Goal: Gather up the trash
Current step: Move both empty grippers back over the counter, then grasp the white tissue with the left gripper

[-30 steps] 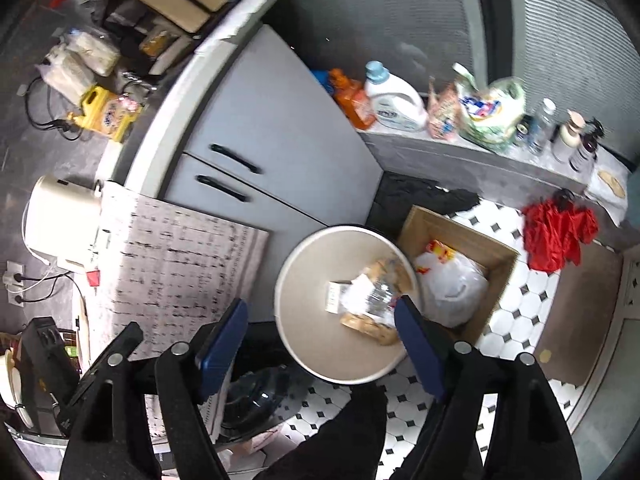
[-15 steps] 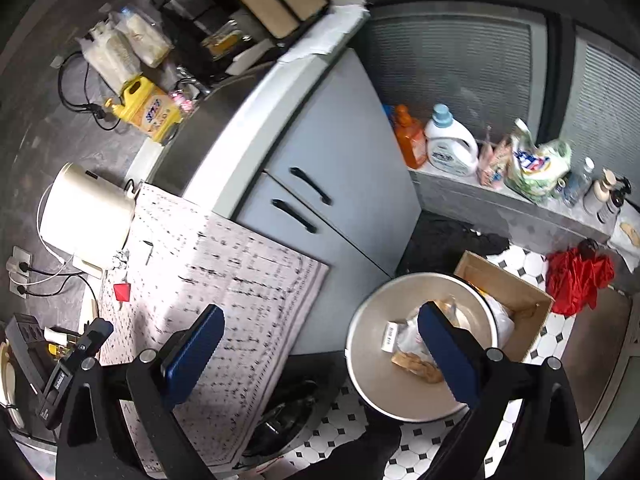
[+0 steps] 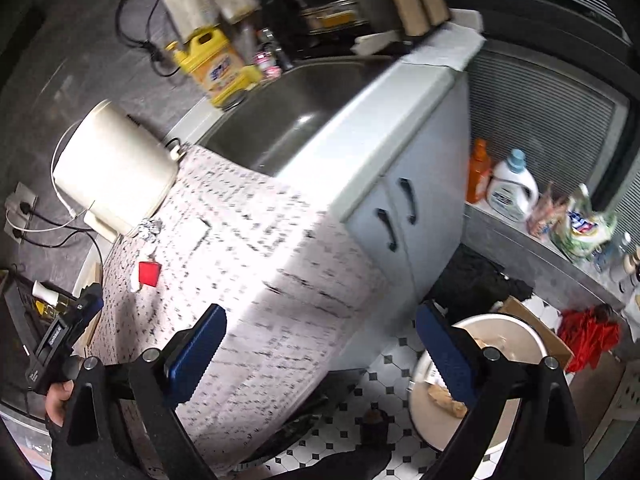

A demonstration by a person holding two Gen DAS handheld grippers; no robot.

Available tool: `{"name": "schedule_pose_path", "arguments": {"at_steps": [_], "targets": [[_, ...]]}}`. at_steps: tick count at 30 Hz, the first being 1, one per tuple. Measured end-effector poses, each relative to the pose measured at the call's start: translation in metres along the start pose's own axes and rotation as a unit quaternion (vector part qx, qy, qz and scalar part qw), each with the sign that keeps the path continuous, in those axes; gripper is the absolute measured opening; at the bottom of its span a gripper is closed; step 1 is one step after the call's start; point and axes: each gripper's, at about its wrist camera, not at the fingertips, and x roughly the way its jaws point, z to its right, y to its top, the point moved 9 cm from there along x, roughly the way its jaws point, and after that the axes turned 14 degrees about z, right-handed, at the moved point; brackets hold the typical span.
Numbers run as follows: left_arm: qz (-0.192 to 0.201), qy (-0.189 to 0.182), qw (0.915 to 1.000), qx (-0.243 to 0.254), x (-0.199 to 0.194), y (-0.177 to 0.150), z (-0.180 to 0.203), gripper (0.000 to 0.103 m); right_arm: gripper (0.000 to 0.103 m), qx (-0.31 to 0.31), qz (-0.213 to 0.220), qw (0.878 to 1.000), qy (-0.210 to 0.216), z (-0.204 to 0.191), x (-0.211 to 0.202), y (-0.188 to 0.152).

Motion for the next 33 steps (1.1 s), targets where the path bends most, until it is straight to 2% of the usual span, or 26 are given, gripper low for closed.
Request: {"name": "schedule_pose_path", "arguments": {"at_steps": [5,11,20,24,26,28,29,33], "targets": [[-0.008,0.006,0.9999,-0.001,0.013,0.009,-0.036,0.078,0.090,-0.008,-0.001,1.000,0.010,-0.037,0.025,-0.003],[-0.033,0.015,0.9994,-0.001,0.038,0.007,-0.064,0.070,0.089,-0.026,-0.001,1.000,0.003,-0.066,0.039,-0.005],[-0.074,0.018,0.9971,-0.004,0.083,-0.009,-0.075,0.058,0.087,-0.043,-0.011,0.999,-0.027,-0.069,0.045,-0.010],[-0.073,0.017,0.9970,0.019,0.091,-0.008,-0.066,0.055,0.087,-0.036,-0.016,0.998,-0.039,-0.062,0.048,-0.013],[-0.076,0.018,0.9966,0.025,0.093,-0.008,-0.066,0.027,0.087,-0.035,-0.018,0.998,-0.040,-0.062,0.050,-0.012],[-0.077,0.020,0.9966,0.023,0.092,-0.008,-0.070,0.016,0.087,-0.043,-0.020,0.998,-0.036,-0.068,0.054,-0.010],[-0.073,0.024,0.9968,0.022,0.088,-0.007,-0.073,0.012,0.087,-0.047,-0.020,0.998,-0.033,-0.071,0.056,-0.009],[-0.060,0.036,0.9975,0.010,0.072,-0.002,-0.092,0.011,0.085,-0.068,-0.021,0.997,-0.016,-0.094,0.070,-0.004]]}}
